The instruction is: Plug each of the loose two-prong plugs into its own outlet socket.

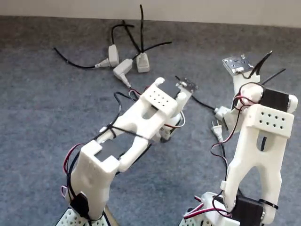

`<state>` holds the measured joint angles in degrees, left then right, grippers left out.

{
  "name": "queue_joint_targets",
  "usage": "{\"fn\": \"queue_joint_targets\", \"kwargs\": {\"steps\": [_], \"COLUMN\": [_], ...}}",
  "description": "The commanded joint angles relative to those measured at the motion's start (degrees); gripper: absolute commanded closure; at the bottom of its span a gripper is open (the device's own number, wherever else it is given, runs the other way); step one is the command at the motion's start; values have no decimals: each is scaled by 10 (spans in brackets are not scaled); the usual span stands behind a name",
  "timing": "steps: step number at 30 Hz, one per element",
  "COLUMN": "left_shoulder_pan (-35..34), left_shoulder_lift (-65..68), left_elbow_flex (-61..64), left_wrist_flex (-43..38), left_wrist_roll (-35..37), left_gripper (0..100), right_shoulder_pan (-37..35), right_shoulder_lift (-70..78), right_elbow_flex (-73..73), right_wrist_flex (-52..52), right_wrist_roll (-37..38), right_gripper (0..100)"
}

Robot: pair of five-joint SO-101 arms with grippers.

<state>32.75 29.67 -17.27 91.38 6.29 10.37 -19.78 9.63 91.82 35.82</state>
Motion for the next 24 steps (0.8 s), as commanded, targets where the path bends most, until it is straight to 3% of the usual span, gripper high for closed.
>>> {"fn": "queue_joint_targets", "kwargs": {"steps": [1, 4, 16, 24], "left_shoulder_pan": [-2, -1, -3, -73], "left_shoulder_lift": [23, 22, 22, 28], "left_elbow_flex": [-21, -34, -79, -78], "left_wrist_flex": [5, 5, 54, 53], "left_wrist_roll": [-21, -10, 4, -62], "left_gripper": [821, 776, 776, 776], "right_shoulder_pan": [-7, -3, -7, -7], "right_shoulder_lift": [-30, -30, -25, -24], "right_elbow_flex": [-3, 1, 3, 3], "right_wrist_flex": [-9, -20, -29, -40], "right_wrist_roll": [6, 6, 6, 6], "right_gripper": [991, 991, 991, 991]}}
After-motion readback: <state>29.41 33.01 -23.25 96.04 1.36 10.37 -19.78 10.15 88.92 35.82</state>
